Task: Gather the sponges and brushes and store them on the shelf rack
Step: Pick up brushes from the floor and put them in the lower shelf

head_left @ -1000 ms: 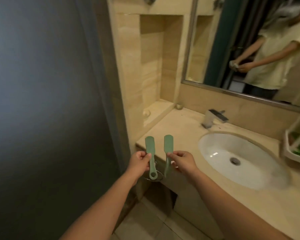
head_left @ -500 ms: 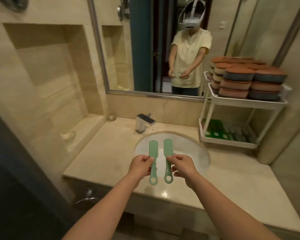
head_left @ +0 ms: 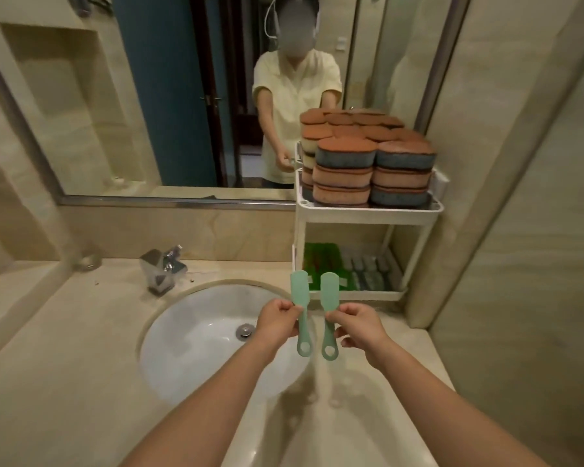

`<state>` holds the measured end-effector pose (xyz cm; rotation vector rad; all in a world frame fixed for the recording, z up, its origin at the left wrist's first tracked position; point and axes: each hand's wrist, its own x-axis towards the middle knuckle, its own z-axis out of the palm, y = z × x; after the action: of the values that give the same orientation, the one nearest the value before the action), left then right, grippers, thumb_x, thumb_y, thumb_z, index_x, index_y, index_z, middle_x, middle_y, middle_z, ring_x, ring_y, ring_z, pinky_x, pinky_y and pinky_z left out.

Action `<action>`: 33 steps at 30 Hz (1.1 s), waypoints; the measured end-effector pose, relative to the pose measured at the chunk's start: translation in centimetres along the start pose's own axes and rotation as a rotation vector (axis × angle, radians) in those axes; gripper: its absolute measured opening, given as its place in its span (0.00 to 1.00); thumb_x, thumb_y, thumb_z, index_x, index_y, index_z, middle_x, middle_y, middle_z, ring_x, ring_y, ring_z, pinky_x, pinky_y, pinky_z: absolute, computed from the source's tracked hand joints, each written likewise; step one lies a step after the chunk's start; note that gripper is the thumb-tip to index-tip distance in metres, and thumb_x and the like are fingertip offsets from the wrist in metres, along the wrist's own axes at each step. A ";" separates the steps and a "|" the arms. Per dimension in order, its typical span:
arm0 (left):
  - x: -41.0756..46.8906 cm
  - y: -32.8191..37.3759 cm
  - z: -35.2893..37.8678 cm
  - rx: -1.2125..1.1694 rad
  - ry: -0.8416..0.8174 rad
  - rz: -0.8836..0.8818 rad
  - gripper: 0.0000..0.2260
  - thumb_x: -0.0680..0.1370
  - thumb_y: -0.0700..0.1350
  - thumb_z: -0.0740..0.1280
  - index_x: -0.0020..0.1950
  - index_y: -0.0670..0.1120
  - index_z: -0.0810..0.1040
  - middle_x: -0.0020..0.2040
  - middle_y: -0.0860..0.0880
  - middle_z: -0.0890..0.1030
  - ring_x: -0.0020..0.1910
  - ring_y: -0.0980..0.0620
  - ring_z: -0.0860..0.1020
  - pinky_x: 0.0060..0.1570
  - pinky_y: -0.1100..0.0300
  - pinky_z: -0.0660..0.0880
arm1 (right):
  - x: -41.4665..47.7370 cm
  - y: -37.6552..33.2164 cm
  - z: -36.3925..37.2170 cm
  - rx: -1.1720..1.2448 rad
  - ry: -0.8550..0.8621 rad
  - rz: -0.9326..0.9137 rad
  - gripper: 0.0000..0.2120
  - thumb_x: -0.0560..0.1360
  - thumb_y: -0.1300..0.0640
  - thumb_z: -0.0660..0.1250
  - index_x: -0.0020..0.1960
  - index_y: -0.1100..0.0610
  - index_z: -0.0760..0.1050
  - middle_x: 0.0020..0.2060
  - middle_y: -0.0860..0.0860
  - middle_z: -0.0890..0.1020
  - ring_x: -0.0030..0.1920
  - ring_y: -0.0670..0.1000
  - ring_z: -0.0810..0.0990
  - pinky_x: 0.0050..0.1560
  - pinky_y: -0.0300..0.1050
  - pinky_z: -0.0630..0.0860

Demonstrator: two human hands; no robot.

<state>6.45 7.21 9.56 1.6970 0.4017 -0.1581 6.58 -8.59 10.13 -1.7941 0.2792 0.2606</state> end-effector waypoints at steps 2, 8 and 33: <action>0.8 0.6 1.7 -0.026 -0.027 -0.020 0.03 0.79 0.42 0.65 0.51 0.44 0.75 0.50 0.44 0.83 0.46 0.48 0.83 0.46 0.56 0.82 | 0.8 0.1 -1.3 0.002 0.012 0.018 0.04 0.71 0.60 0.73 0.44 0.60 0.81 0.36 0.55 0.83 0.25 0.48 0.76 0.26 0.39 0.73; 1.6 2.1 5.3 0.008 -0.241 -0.028 0.09 0.83 0.45 0.55 0.56 0.49 0.75 0.48 0.47 0.84 0.47 0.49 0.83 0.49 0.54 0.79 | 3.1 0.0 -3.2 0.169 0.066 0.086 0.07 0.71 0.66 0.72 0.48 0.63 0.77 0.32 0.57 0.82 0.25 0.48 0.78 0.27 0.40 0.77; 15.1 6.3 9.0 0.258 -0.100 0.028 0.09 0.78 0.39 0.67 0.54 0.49 0.71 0.53 0.48 0.75 0.53 0.46 0.77 0.55 0.53 0.77 | 13.3 -2.3 -9.1 -0.076 -0.007 0.190 0.08 0.74 0.56 0.72 0.51 0.56 0.82 0.41 0.53 0.82 0.30 0.46 0.76 0.26 0.37 0.70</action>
<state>23.77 0.25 8.96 1.9385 0.2923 -0.2833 20.10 -17.60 10.10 -1.8428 0.4404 0.4166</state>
